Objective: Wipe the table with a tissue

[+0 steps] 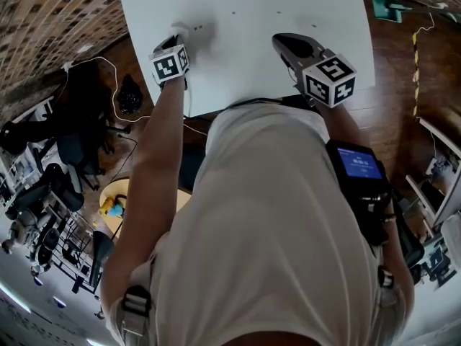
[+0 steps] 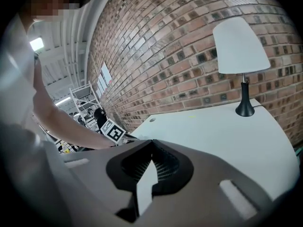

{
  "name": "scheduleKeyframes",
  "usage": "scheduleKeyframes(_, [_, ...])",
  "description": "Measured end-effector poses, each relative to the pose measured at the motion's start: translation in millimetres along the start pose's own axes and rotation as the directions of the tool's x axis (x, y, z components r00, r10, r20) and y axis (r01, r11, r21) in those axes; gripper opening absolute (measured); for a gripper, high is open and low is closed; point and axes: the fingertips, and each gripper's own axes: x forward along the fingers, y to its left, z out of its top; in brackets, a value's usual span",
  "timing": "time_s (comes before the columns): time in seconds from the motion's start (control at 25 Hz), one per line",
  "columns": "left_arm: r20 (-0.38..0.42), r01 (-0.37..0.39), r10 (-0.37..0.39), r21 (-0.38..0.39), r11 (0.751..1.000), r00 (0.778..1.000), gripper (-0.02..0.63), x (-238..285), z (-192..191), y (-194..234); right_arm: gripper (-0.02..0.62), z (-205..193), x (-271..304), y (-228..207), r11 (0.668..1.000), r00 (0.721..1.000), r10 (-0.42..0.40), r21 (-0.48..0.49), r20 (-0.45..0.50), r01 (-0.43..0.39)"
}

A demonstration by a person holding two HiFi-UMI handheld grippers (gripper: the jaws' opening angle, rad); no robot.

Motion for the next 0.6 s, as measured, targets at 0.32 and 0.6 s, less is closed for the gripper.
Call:
scheduleKeyframes(0.32, [-0.010,-0.060,0.062,0.109,0.992,0.998,0.021,12.0,4.5,-7.9,0.008,-3.1,-10.1,-13.2,0.999,0.999,-0.032,0.024,0.011,0.031])
scheduleKeyframes(0.6, [-0.016,-0.039,0.043,0.215,0.976,0.999,0.021,25.7,7.1,-33.0,0.008,-1.2,-14.7,-20.7,0.998,0.999,-0.045,0.037,0.020,0.044])
